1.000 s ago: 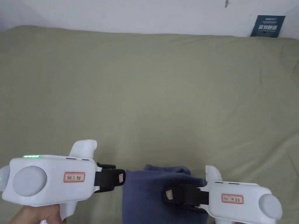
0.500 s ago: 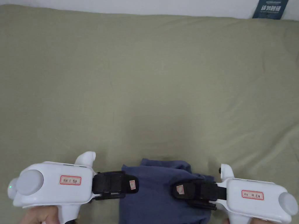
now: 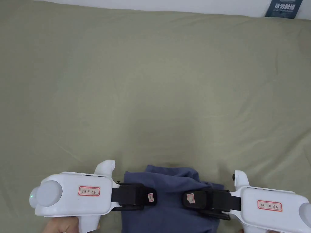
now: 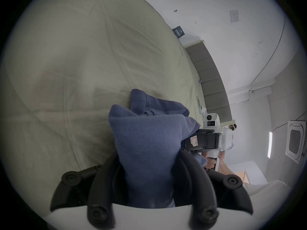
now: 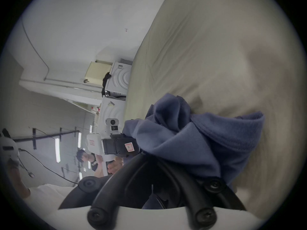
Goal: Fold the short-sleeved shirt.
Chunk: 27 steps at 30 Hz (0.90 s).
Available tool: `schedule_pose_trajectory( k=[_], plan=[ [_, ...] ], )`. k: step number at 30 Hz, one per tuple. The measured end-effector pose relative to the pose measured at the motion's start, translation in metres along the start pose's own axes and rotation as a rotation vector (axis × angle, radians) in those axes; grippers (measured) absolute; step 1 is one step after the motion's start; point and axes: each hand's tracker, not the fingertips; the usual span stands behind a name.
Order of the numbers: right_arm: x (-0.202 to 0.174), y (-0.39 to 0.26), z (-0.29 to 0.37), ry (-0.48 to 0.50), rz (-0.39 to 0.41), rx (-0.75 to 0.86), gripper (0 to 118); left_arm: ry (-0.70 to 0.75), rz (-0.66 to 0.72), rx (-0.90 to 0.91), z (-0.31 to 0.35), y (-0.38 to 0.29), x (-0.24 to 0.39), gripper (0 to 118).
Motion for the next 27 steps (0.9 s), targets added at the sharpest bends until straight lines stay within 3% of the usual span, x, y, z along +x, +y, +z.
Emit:
schedule_pose_trajectory(
  k=[3, 5, 10, 17, 22, 27],
  plan=[
    [-0.019, 0.001, 0.003, -0.061, 0.088, -0.018, 2, -0.018, -0.006, 0.001, 0.012, 0.005, 0.002, 30],
    [-0.030, 0.002, 0.005, -0.058, 0.096, -0.013, 2, -0.021, -0.010, -0.003, 0.027, 0.011, 0.004, 30],
    [-0.054, 0.005, 0.007, -0.057, 0.163, 0.025, 2, 0.117, -0.034, 0.071, 0.104, 0.036, -0.019, 30],
    [-0.065, 0.017, -0.008, -0.068, 0.182, 0.062, 2, 0.426, 0.028, 0.181, 0.252, 0.085, -0.084, 30],
    [-0.067, 0.025, -0.022, -0.090, 0.177, 0.072, 2, 0.530, 0.076, 0.121, 0.334, 0.128, -0.149, 30],
    [-0.068, 0.034, -0.035, -0.121, 0.182, 0.068, 2, 0.540, 0.097, 0.148, 0.361, 0.141, -0.174, 30]
  ],
)
